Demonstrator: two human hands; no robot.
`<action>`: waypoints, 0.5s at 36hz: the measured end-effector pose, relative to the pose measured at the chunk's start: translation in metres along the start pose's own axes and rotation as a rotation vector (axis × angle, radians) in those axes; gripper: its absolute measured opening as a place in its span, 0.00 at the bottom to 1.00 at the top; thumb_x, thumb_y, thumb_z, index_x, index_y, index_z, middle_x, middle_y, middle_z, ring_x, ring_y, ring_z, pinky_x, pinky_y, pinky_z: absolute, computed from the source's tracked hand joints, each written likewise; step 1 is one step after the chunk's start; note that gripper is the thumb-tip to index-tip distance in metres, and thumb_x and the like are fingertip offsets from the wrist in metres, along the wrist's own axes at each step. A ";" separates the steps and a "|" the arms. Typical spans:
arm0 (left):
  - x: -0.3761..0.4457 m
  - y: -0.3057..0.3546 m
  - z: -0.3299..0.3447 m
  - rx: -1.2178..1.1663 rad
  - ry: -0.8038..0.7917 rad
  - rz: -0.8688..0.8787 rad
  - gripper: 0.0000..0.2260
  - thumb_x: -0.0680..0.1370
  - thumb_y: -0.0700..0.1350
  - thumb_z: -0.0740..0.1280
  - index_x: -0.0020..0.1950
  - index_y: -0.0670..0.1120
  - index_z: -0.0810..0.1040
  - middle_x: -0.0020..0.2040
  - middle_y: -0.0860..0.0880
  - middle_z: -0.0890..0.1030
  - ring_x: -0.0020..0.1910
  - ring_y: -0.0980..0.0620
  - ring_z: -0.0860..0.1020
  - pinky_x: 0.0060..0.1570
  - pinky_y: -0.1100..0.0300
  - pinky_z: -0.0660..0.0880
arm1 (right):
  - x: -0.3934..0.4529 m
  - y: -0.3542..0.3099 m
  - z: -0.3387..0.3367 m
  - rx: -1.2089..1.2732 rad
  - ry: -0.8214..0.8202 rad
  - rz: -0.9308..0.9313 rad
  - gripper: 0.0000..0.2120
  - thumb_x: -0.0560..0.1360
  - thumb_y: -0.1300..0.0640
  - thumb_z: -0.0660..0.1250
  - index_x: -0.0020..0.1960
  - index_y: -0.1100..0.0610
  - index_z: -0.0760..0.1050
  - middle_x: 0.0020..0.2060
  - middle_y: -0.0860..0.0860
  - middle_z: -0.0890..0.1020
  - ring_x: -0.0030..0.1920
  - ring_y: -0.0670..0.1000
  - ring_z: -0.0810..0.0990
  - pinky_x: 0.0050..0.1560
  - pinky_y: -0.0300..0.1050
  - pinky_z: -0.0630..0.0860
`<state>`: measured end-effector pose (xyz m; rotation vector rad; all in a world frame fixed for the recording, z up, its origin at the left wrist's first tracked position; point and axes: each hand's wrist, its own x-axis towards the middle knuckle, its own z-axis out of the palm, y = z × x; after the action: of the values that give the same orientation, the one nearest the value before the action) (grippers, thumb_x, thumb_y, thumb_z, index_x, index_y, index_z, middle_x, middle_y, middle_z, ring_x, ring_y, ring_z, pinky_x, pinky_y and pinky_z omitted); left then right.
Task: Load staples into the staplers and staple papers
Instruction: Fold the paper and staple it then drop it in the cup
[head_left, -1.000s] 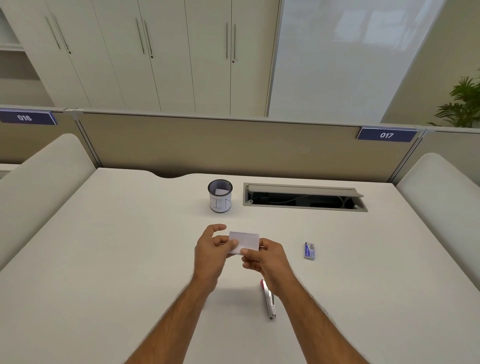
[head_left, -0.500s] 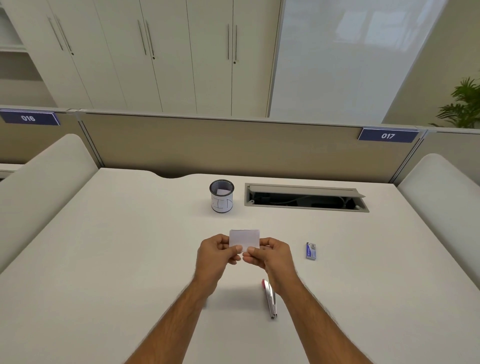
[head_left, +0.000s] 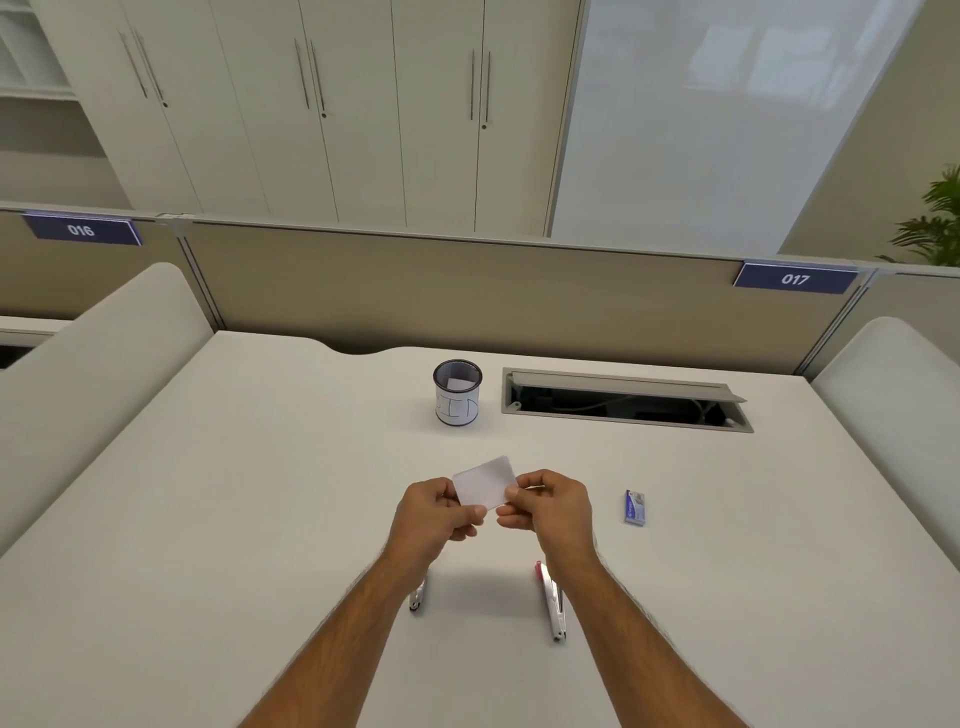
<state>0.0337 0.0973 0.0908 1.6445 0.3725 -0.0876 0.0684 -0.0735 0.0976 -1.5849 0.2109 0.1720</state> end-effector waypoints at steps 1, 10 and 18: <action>0.000 0.000 -0.003 -0.001 0.008 0.001 0.09 0.71 0.37 0.78 0.48 0.36 0.82 0.36 0.43 0.86 0.34 0.49 0.84 0.38 0.58 0.78 | 0.001 -0.001 0.001 -0.001 -0.012 0.001 0.04 0.75 0.66 0.73 0.49 0.64 0.81 0.34 0.59 0.86 0.36 0.60 0.88 0.45 0.54 0.86; 0.005 -0.003 -0.023 -0.198 0.100 -0.007 0.02 0.77 0.35 0.73 0.44 0.38 0.82 0.40 0.43 0.83 0.38 0.48 0.83 0.42 0.56 0.82 | 0.001 -0.001 0.016 0.012 -0.155 0.089 0.15 0.70 0.67 0.77 0.55 0.63 0.79 0.39 0.63 0.86 0.37 0.58 0.87 0.40 0.50 0.84; 0.011 -0.001 -0.036 0.138 0.028 0.099 0.08 0.80 0.36 0.68 0.45 0.43 0.85 0.37 0.49 0.84 0.36 0.54 0.79 0.39 0.64 0.77 | 0.005 -0.003 0.032 -0.250 -0.194 -0.094 0.15 0.75 0.61 0.74 0.60 0.51 0.82 0.51 0.50 0.85 0.52 0.51 0.84 0.49 0.43 0.83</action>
<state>0.0384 0.1350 0.0912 1.7991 0.3113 -0.0153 0.0749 -0.0412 0.0986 -1.8092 -0.0391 0.2860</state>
